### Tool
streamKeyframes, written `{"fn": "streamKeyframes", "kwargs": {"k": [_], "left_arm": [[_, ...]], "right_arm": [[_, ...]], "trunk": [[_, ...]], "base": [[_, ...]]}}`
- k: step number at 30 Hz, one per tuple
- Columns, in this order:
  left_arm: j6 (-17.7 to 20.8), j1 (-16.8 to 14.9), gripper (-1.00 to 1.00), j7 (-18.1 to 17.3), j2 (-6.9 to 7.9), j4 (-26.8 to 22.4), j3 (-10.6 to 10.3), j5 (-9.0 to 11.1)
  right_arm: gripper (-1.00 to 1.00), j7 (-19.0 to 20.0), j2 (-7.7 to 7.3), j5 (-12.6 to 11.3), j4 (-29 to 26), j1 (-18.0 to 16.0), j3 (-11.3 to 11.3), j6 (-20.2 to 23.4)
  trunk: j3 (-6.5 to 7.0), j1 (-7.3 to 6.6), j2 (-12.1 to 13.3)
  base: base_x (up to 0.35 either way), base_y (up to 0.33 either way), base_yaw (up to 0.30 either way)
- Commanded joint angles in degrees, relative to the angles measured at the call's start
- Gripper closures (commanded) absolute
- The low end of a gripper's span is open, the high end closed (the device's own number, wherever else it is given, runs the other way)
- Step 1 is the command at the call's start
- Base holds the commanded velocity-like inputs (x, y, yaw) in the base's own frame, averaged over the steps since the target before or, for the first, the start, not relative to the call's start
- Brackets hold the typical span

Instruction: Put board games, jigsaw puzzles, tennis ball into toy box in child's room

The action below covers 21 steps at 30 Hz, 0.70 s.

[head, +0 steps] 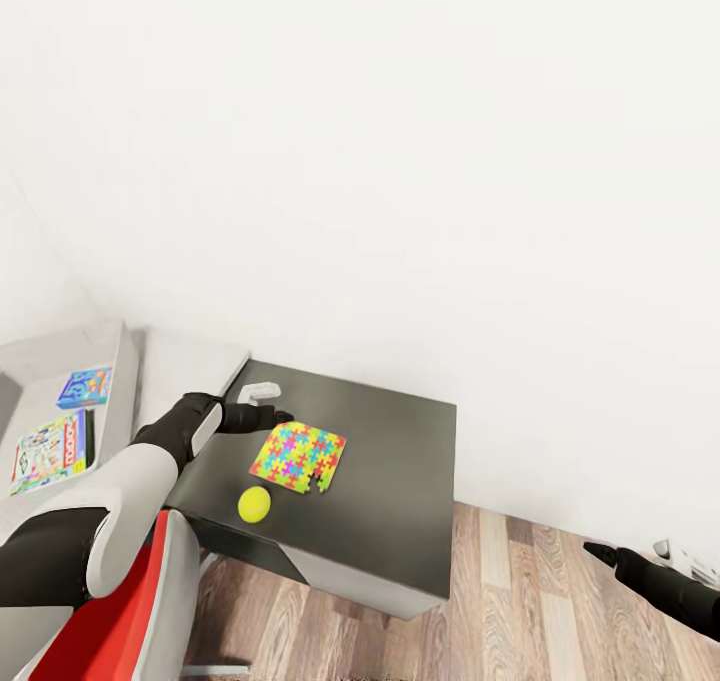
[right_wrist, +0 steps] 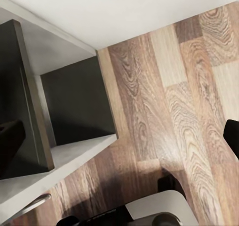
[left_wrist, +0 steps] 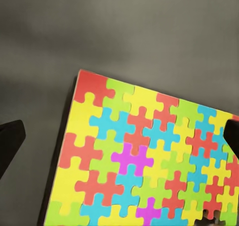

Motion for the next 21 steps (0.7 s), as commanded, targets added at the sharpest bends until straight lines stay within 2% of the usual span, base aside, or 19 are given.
{"fn": "streamKeyframes", "kwargs": {"k": [1,21], "left_arm": [[0.5,0.0,-1.00,-0.2,-0.01,-0.1,0.2,0.0],[0.4,0.1,-1.00,-0.4,-0.02,-0.1,0.2,0.1]], "right_arm": [[-1.00,0.4,0.00,0.3,0.0,0.0,-0.1,0.3],[-1.00,0.4,0.00,0.3,0.0,0.0,-0.2,0.3]], "trunk": [[-0.19,0.03,-0.1],[-2.08,0.03,-0.1]], "base": [[0.000,0.000,0.000],[0.000,0.000,0.000]]}}
